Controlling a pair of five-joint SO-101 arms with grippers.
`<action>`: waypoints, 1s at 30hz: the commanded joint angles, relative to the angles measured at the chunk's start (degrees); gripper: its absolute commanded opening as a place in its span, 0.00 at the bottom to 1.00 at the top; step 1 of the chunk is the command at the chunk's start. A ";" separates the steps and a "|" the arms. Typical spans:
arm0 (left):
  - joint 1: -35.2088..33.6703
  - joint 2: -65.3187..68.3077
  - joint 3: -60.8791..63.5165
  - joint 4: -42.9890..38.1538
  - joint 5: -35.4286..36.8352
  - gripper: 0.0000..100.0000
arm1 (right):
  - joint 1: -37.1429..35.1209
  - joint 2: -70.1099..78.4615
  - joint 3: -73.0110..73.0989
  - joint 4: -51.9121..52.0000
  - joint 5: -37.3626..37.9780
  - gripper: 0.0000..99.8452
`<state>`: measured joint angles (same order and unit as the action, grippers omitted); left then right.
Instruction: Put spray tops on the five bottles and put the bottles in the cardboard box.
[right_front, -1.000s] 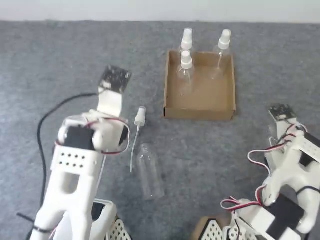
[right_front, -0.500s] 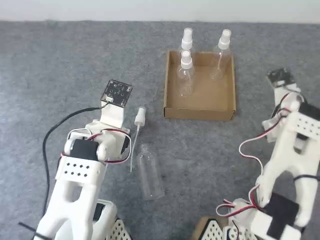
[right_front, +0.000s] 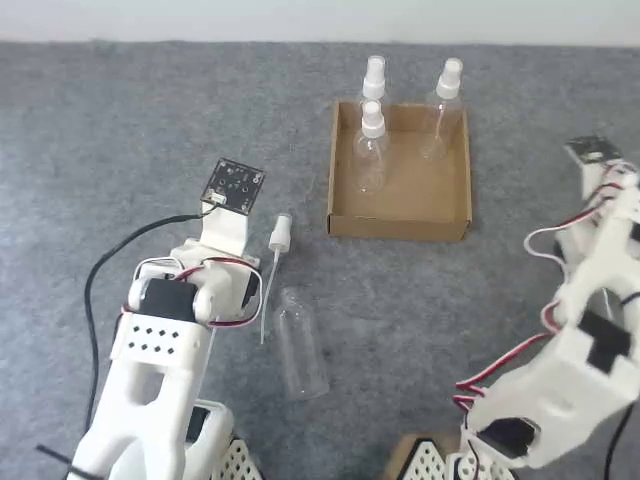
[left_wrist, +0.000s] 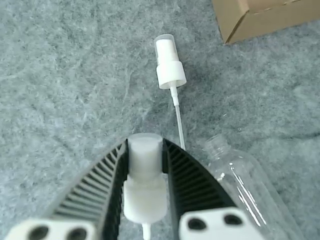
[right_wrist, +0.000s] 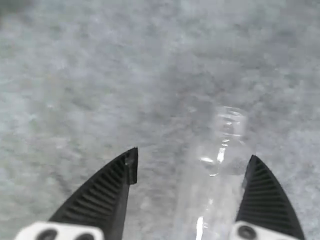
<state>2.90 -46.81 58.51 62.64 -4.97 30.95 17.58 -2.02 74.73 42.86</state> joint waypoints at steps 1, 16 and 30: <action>-0.18 -1.49 -0.22 -1.23 -0.35 0.01 | 4.35 4.70 -11.96 1.80 1.76 0.28; -0.18 -1.49 -0.22 -1.23 -0.26 0.01 | 6.29 18.86 -25.05 13.23 5.27 0.27; -0.18 -1.49 -0.22 -1.23 -0.18 0.01 | 5.14 16.75 -26.90 15.52 3.60 0.03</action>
<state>2.90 -46.81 58.51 62.64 -4.97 37.10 37.98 -23.82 89.05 47.25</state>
